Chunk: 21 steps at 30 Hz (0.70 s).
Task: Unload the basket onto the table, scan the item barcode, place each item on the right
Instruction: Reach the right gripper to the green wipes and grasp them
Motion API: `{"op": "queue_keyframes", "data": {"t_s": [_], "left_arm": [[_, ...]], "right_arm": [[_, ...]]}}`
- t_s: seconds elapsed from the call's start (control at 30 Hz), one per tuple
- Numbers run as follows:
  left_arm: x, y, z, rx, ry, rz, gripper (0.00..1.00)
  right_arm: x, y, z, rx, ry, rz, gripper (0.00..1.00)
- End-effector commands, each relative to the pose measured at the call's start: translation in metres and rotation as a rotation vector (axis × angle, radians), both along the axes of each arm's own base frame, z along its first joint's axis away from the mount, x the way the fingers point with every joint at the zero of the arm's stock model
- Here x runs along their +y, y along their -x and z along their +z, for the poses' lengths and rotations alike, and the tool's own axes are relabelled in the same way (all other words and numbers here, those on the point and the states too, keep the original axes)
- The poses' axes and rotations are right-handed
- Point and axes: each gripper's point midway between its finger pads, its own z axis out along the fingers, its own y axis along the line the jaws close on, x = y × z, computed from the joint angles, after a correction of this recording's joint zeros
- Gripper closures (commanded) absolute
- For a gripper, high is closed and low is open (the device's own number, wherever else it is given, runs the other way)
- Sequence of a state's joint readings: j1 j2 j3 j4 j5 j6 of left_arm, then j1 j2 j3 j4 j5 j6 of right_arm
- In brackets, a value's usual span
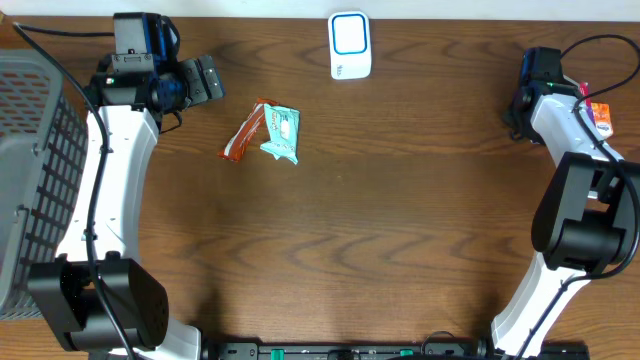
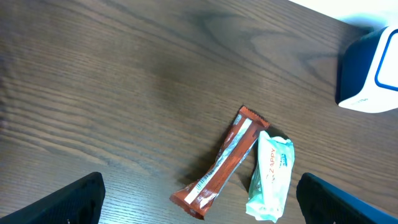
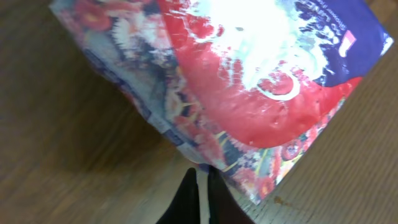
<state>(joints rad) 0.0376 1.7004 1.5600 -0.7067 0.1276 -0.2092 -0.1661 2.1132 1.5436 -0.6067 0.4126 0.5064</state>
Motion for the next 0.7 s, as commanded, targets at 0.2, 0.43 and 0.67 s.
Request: {"op": "queue_keyframes", "data": {"t_s": [0.2,0.43,0.67], "left_arm": [[0.002,0.000,-0.005,0.012,-0.009,0.002,0.02],[0.002,0.000,-0.005,0.012,-0.009,0.002,0.02],[0.002,0.000,-0.005,0.012,-0.009,0.002,0.02]], "right_arm": [[0.084,-0.038,0.078,-0.261,-0.295,0.243,0.75],[0.182,-0.054,0.085,-0.329,-0.598,0.512,0.25],[0.306,-0.050,0.051,-0.267,-0.691,0.738,0.01]]}}
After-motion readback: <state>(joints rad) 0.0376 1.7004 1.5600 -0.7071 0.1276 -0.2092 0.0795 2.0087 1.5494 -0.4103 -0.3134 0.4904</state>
